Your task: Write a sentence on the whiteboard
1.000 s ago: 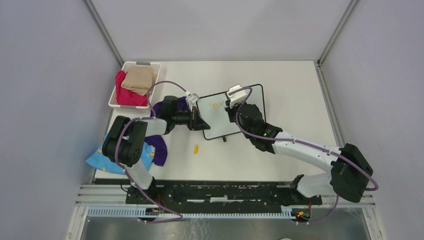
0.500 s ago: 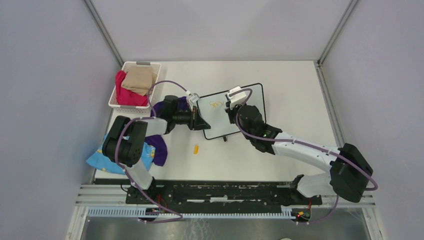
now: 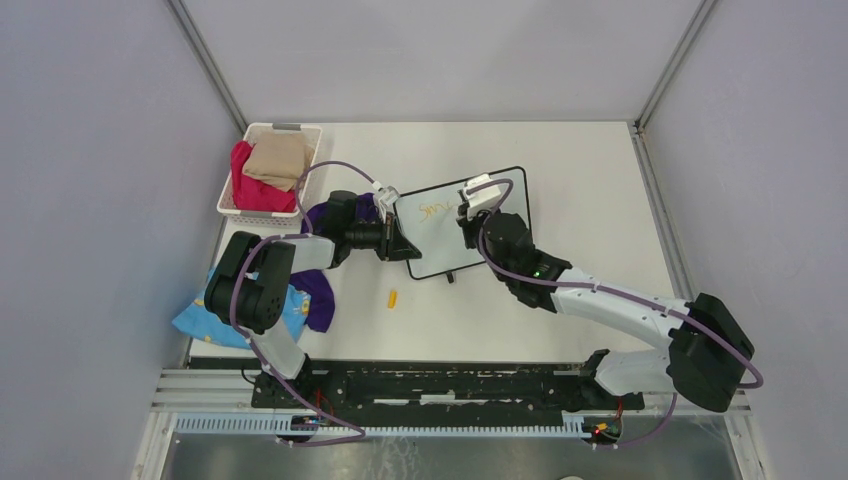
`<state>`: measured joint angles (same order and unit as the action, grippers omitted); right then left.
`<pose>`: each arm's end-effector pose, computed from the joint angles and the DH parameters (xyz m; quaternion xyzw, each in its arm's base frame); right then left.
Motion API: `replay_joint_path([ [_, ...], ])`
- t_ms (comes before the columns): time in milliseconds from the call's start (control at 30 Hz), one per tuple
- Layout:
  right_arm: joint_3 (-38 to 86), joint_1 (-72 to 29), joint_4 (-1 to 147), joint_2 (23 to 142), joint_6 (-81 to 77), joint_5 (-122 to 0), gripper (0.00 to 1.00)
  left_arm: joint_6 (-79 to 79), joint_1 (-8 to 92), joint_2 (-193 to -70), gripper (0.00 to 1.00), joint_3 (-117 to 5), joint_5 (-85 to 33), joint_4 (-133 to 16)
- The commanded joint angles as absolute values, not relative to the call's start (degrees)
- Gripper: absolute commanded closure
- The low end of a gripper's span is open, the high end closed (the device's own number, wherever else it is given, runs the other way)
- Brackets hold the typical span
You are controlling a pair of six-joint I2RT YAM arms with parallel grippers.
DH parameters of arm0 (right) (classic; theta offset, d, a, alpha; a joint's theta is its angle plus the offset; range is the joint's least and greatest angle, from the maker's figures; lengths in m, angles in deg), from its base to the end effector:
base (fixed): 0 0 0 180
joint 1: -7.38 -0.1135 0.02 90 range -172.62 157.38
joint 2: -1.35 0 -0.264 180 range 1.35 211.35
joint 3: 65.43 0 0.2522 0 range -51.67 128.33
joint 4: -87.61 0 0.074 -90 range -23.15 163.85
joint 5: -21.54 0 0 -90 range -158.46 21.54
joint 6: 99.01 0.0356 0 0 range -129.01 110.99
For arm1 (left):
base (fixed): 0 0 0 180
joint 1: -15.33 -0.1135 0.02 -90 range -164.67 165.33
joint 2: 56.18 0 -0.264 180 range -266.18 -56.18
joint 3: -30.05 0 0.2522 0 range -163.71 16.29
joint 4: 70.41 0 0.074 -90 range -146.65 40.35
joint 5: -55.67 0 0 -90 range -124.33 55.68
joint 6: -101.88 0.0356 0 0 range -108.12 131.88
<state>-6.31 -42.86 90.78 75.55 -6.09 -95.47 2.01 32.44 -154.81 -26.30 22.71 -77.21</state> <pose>0.2012 0.2165 0.2801 -0.1683 0.7507 0.1119 0.6289 0.2992 -0.1234 0.1506 0.2676 0.7657 -0.5066 0.2923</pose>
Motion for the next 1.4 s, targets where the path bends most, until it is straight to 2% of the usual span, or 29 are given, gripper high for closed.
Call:
replay_joint_path([
  [0,-4.38,-41.99,92.28,72.55,-6.07,-96.10,1.00,5.11,33.17,-155.68,0.79,-27.14,20.32,-73.35],
  [800,1.50,-39.57,92.45,76.81,-6.36,-93.37,1.00,5.56,33.42,-155.85,0.79,-27.39,20.07,-72.65],
  [1367,-6.17,-38.77,91.94,74.73,-4.00,-93.42,1.00,5.94,33.48,-156.12,0.79,-27.66,19.79,-72.07],
])
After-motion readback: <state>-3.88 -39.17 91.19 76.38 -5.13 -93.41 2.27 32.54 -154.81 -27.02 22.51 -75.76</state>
